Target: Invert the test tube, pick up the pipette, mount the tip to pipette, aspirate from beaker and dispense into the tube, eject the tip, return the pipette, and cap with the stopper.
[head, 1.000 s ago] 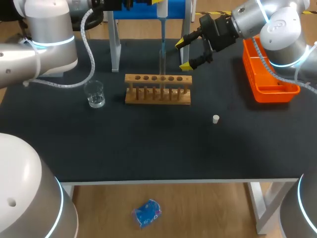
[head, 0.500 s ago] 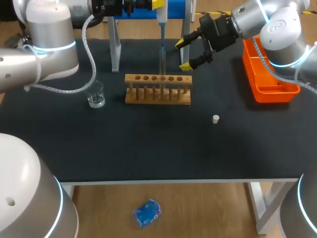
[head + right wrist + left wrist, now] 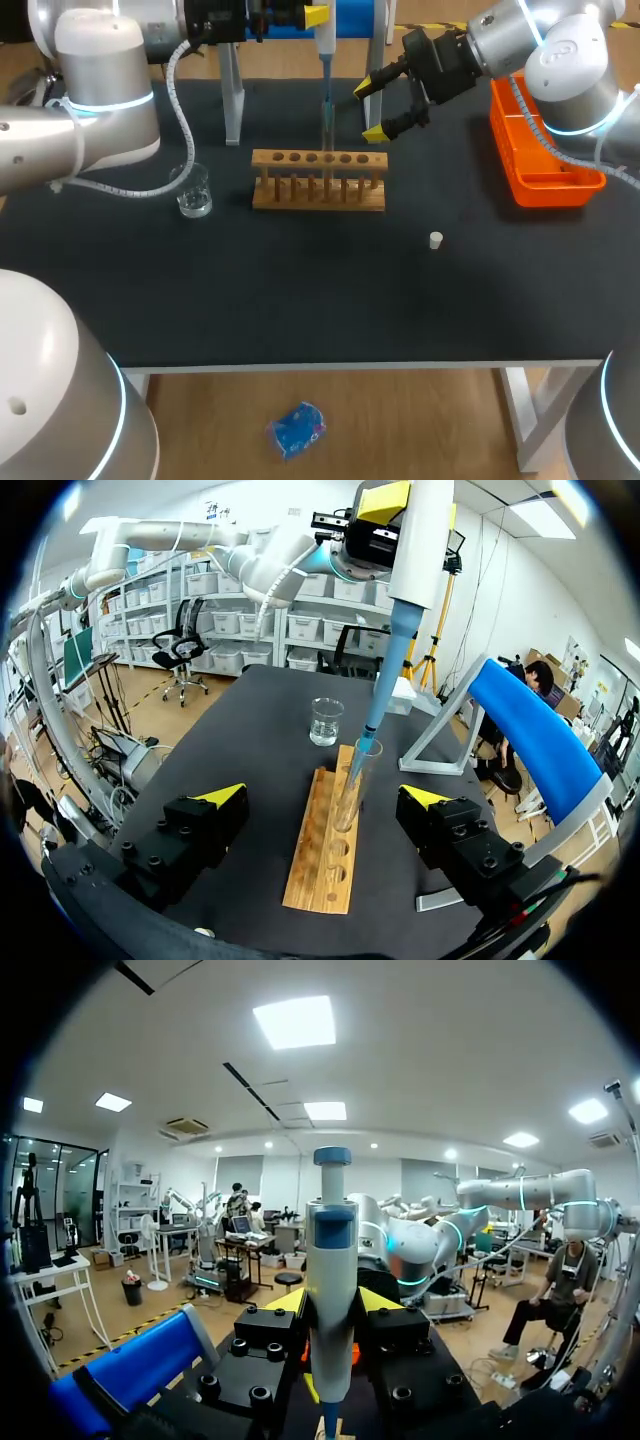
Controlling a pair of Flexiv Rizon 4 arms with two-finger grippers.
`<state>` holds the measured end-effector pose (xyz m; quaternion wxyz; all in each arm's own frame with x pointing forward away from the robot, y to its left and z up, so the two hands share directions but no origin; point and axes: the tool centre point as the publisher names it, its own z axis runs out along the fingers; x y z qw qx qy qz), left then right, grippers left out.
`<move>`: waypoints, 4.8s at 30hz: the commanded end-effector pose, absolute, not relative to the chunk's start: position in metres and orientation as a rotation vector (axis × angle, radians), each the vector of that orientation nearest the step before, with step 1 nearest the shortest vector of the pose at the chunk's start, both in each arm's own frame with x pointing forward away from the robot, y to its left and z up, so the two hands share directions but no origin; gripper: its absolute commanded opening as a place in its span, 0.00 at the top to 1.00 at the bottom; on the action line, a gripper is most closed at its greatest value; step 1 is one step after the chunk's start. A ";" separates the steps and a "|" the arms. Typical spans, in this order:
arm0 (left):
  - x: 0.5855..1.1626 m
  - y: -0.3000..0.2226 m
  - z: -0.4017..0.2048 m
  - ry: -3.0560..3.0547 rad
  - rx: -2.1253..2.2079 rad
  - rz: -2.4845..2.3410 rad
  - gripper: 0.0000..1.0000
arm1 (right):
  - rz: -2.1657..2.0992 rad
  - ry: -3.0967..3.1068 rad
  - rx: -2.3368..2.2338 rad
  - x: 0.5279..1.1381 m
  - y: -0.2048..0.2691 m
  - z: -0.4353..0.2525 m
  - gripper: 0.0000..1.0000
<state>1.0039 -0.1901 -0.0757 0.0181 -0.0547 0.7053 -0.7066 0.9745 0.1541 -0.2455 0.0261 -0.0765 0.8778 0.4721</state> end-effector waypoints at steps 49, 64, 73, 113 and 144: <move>1.009 -0.193 -0.094 2.190 -0.200 -2.218 1.00 | 1.458 2.713 -0.238 0.974 0.153 -0.246 0.00; 1.009 -0.193 -0.094 2.190 -0.200 -2.218 1.00 | 1.553 2.658 -0.244 0.970 0.134 -0.201 0.00; 1.009 -0.193 -0.094 2.190 -0.200 -2.218 1.00 | 1.685 2.562 -0.275 0.967 0.120 -0.141 0.00; 1.009 -0.193 -0.094 2.190 -0.200 -2.218 1.00 | 1.958 2.490 -0.280 0.984 0.130 -0.032 0.00; 1.009 -0.193 -0.094 2.190 -0.200 -2.218 1.00 | 1.956 2.531 -0.314 0.983 0.171 0.006 1.00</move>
